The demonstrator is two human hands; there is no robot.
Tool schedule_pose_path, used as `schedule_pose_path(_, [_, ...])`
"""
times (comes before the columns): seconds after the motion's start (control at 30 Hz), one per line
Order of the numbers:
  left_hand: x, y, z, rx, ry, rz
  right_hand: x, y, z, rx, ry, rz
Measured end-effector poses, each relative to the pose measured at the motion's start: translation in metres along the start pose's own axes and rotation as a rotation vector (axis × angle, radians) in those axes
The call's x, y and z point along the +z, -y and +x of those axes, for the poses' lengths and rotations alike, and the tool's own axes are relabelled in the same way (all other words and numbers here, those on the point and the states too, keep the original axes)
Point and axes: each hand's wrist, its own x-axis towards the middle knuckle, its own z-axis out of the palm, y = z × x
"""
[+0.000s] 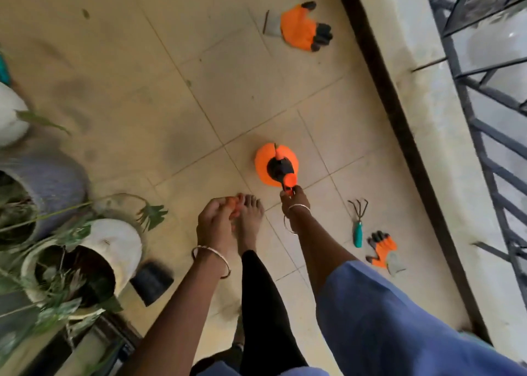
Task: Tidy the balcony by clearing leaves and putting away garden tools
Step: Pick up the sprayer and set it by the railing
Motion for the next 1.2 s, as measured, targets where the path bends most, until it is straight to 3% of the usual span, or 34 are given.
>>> schedule_pose_path(0.23, [-0.008, -0.002, 0.004, 0.022, 0.052, 0.050, 0.010, -0.003, -0.014, -0.101, -0.018, -0.073])
schedule_pose_path(0.5, [-0.036, -0.002, -0.044, 0.145, 0.124, 0.130, -0.020, -0.030, -0.096, -0.056, -0.016, 0.095])
schedule_pose_path(0.8, [-0.083, 0.017, -0.165, 0.245, 0.402, 0.221, -0.070, -0.102, -0.277, -0.221, -0.135, 0.424])
schedule_pose_path(1.2, [-0.119, 0.056, -0.386, 0.613, 0.903, 0.525, -0.109, -0.227, -0.499, -0.247, -0.447, 0.712])
